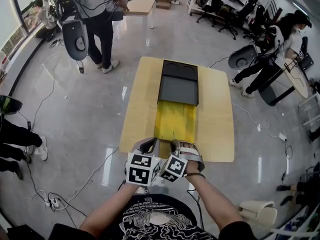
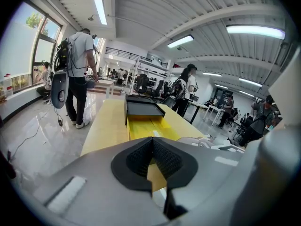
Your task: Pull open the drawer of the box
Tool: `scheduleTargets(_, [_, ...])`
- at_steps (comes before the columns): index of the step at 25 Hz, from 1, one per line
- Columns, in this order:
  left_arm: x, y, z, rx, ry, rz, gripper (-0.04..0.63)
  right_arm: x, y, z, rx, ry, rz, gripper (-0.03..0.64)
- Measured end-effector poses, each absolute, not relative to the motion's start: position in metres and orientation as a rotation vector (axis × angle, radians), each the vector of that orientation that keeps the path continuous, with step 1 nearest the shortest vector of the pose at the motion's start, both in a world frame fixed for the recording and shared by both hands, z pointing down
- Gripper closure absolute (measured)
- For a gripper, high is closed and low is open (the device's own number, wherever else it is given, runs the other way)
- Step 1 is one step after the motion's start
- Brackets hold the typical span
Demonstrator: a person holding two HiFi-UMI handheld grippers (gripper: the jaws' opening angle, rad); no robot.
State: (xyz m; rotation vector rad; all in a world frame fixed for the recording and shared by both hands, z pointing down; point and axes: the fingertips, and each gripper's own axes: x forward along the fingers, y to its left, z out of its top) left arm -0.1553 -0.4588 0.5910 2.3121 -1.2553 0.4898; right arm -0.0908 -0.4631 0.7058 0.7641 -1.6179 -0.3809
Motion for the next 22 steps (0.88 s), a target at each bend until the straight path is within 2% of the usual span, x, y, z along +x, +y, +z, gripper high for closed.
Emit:
scheduleTargets(12, [-0.143,-0.416,0.564,2.331,-1.235,0.477,0.576,-0.085,-0.413,0.683,0.823,-1.657,-0.319,0.584])
scheduleTargets(17, [-0.133,-0.441,0.543,2.324,-1.246,0.464,0.576,-0.079,-0.429,0.654,0.918,-1.759,-0.172,0.601])
scheduleTargets(22, [-0.095,-0.420,0.495,2.341,-1.260,0.444,0.576,-0.041,-0.405,0.594,1.086,-1.872,0.013,0.611])
